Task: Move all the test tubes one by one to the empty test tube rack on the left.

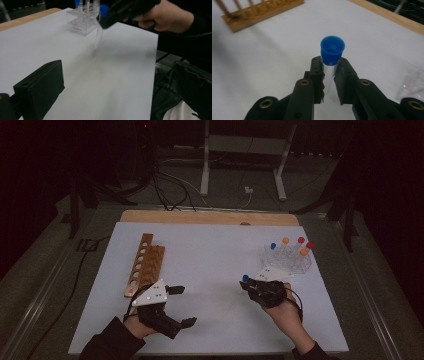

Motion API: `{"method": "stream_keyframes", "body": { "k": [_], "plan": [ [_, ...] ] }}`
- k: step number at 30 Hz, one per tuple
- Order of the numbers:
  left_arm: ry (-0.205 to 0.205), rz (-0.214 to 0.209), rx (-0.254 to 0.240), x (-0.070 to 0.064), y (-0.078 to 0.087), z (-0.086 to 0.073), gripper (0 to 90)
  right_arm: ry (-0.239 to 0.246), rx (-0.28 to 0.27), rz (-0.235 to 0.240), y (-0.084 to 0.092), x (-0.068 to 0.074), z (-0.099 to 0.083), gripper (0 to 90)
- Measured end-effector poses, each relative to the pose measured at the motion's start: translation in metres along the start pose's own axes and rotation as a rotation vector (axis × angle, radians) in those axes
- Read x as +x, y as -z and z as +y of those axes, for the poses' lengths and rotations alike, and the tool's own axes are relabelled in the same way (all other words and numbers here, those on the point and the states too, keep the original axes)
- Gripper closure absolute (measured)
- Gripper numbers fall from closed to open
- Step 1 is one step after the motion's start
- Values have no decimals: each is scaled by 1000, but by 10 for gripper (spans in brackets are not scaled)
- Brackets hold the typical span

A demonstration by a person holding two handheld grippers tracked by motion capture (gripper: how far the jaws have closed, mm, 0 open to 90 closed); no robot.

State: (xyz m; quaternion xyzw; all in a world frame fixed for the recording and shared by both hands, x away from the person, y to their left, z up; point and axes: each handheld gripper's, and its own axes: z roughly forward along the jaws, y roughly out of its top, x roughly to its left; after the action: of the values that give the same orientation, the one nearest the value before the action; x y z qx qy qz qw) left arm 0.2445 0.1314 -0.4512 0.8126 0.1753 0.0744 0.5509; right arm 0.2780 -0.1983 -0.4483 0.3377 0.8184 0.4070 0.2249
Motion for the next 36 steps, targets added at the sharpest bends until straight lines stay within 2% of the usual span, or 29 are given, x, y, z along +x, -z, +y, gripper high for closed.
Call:
{"method": "stream_keyframes", "body": {
  "k": [11,20,25,31,32,33,34,35,36],
  "plan": [
    [-37,-23,-4,3,-24,28,22,37,-5,59,0,19,4,771],
    [-47,-10,-12,3,-46,42,71,58,-5,88,0,28,4,771],
    [-55,6,-14,5,-57,47,164,62,-8,99,0,30,4,770],
    [-69,11,-5,4,-71,52,222,66,-7,108,0,33,5,770],
    [-72,5,-5,4,-72,53,269,67,-7,110,0,34,4,770],
    [-74,6,-7,3,-74,54,269,67,-7,110,0,34,4,770],
    [-78,7,-6,3,-76,55,335,68,-4,115,-1,34,4,770],
    [-81,-1,-6,3,-77,55,366,69,-4,115,-1,34,4,771],
    [-84,-2,-7,3,-79,56,366,69,-4,115,-1,34,4,771]
  ]
}}
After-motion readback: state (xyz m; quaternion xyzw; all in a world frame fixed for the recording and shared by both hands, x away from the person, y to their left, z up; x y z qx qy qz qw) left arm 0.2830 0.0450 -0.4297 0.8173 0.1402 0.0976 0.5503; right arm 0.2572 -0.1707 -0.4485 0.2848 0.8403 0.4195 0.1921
